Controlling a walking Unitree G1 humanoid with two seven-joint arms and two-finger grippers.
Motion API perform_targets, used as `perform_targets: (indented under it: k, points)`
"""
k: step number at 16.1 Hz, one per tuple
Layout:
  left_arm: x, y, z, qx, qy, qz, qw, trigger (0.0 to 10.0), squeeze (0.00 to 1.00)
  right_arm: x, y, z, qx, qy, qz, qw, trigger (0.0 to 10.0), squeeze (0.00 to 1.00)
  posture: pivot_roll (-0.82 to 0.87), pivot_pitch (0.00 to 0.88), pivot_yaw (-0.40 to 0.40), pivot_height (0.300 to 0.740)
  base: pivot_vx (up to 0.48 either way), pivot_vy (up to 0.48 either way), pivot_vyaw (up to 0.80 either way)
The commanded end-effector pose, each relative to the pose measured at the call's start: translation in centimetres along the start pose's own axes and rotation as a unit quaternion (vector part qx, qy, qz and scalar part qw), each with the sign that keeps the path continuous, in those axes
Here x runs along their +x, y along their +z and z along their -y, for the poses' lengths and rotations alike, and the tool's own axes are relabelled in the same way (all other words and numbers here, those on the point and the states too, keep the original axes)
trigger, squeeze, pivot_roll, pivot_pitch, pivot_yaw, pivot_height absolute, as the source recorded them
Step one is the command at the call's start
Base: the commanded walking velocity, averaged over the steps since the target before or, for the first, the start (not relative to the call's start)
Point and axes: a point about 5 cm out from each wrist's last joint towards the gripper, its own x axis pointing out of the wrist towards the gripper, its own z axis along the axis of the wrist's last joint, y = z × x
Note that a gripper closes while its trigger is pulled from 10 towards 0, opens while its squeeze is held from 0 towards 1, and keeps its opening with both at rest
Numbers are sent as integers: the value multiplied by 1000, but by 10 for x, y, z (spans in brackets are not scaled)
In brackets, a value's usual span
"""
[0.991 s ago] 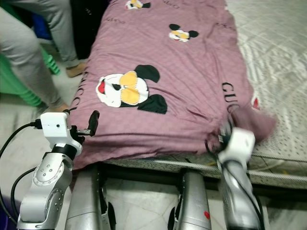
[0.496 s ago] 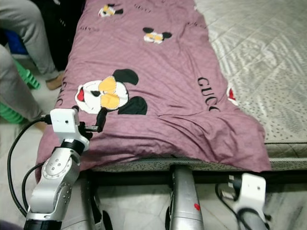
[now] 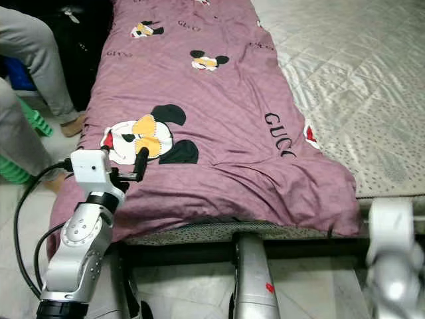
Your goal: Clean up the room
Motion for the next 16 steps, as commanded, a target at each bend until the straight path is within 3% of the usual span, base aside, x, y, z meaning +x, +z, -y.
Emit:
perform_targets:
  k: [1,4,6,7,8,9,10,12,13,15,16]
  points:
    - [0,-1,-1,1,1,0,1000,10000,0,5,4,4,-7,-17,13,1000,10000,1000,-115,110,3,507,0,0,0]
    - [1,0,-1,0,1,2,1000,10000,0,18,33,-5,20,-17,60,998,10000,1000,-108,113,2,507,0,0,0]
    - [1,1,-1,0,3,2,1000,10000,0,25,62,-55,101,75,85,988,10000,1000,-100,122,8,507,0,0,0]
    - [1,1,0,-1,2,2,1000,10000,0,27,69,-75,115,104,84,984,10000,1000,-93,124,11,507,0,0,0]
    - [2,0,3,-2,-2,1,1000,10000,0,33,74,-115,160,159,29,974,10000,1000,-74,125,10,507,0,0,0]
    - [2,2,5,-1,-4,2,1000,10000,0,34,79,-137,202,184,-6,962,10000,1000,-61,123,6,507,0,0,0]
    - [3,5,4,1,-4,6,1000,10000,0,35,84,-155,197,217,-21,956,10000,1000,-45,121,-1,507,0,0,0]
    - [2,7,0,4,4,9,1000,10000,0,35,81,-165,193,232,-43,952,10000,1000,-28,121,-13,507,0,0,0]
    - [-1,7,-6,8,16,8,1000,10000,0,37,65,-166,196,224,-84,951,10000,1000,-23,122,-19,507,0,0,0]
    - [-7,3,-9,9,24,2,1000,10000,0,45,18,-139,183,157,-158,958,10000,1000,-28,130,-20,507,0,0,0]
    - [-8,3,-8,8,24,1,1000,10000,0,47,12,-136,183,147,-166,958,10000,976,-28,130,-20,507,0,0,0]
